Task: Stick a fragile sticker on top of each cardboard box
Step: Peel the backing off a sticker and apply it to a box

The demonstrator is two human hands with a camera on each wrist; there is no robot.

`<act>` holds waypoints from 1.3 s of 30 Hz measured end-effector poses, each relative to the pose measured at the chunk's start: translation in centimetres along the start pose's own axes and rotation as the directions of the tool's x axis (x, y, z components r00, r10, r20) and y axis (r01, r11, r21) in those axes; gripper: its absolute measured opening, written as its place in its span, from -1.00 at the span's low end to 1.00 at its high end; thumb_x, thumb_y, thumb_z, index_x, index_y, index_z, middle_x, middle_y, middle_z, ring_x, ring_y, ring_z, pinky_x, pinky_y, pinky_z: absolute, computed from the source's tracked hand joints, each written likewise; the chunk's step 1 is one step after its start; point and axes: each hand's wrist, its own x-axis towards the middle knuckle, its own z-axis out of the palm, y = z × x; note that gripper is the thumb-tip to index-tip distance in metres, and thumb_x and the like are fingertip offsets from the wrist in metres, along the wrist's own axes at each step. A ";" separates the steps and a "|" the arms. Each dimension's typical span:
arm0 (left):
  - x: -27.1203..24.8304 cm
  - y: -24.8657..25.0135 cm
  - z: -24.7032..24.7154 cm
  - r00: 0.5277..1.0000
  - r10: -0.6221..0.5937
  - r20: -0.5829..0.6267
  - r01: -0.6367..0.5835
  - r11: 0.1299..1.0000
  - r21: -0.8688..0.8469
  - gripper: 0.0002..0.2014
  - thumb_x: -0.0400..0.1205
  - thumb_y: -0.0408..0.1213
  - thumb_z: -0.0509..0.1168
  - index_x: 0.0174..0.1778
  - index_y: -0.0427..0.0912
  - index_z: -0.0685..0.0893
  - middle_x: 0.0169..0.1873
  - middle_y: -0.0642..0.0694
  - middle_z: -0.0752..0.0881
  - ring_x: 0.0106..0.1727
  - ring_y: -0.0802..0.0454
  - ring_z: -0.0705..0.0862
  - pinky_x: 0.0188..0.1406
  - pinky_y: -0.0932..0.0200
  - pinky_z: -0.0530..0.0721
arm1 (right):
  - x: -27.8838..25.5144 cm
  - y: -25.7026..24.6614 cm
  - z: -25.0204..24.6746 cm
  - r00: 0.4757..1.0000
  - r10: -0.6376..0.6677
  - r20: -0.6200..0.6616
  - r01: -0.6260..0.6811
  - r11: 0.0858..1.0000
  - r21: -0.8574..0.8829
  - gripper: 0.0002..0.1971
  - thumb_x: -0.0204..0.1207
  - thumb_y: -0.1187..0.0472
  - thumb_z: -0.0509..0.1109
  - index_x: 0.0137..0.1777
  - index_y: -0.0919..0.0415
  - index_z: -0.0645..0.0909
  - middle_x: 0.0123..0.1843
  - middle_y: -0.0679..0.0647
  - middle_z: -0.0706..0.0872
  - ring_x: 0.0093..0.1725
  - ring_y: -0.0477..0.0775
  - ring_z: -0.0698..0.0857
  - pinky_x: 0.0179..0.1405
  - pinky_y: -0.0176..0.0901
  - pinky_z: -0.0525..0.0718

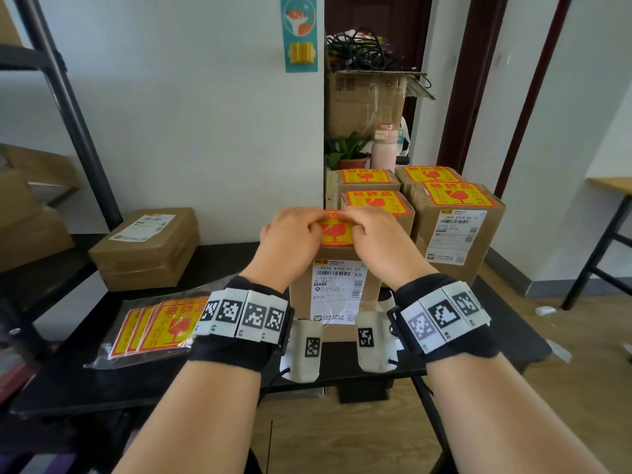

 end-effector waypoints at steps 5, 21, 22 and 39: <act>-0.1 -0.6 -0.4 0.997 0.003 0.077 -0.006 0.999 0.040 -0.59 0.76 -0.25 -0.02 0.50 -0.05 0.50 0.43 -0.04 0.55 0.46 0.06 0.43 0.41 0.11 0.36 | 0.4 0.4 0.1 0.996 0.082 0.036 -0.083 0.996 0.041 -0.58 0.74 0.18 0.02 0.52 0.08 0.50 0.57 -0.03 0.46 0.60 -0.03 0.28 0.59 -0.09 0.19; 0.0 -0.1 -1.2 0.971 -0.019 0.240 -0.005 0.995 0.101 -0.52 0.80 -0.07 -0.02 0.67 -0.06 0.25 0.68 -0.01 0.19 0.69 0.07 0.06 0.59 0.22 -0.09 | 0.1 0.4 -0.2 0.991 0.080 0.104 -0.085 0.995 0.046 -0.54 0.75 0.01 0.14 0.62 0.07 0.38 0.67 -0.05 0.31 0.68 0.01 0.13 0.63 -0.09 -0.02; 0.0 -0.2 -1.2 0.969 -0.026 0.246 -0.001 0.994 0.107 -0.51 0.80 -0.06 -0.02 0.67 -0.06 0.22 0.68 -0.02 0.18 0.69 0.06 0.05 0.61 0.20 -0.10 | 0.0 0.3 -0.4 0.988 0.093 0.121 -0.101 0.993 0.066 -0.52 0.74 -0.02 0.15 0.63 0.06 0.36 0.68 -0.07 0.29 0.69 -0.01 0.10 0.63 -0.08 -0.04; -3.4 0.2 1.9 0.937 -0.260 -0.233 0.184 0.935 -0.304 -0.33 0.64 0.27 0.12 0.55 -0.11 0.38 0.40 -0.07 0.56 0.35 0.00 0.59 0.12 0.18 0.51 | -2.6 -0.6 0.1 0.960 0.257 -0.111 -0.212 0.927 0.311 -0.40 0.66 -0.20 0.17 0.65 0.00 0.25 0.65 0.05 0.27 0.60 0.05 0.30 0.55 0.08 0.37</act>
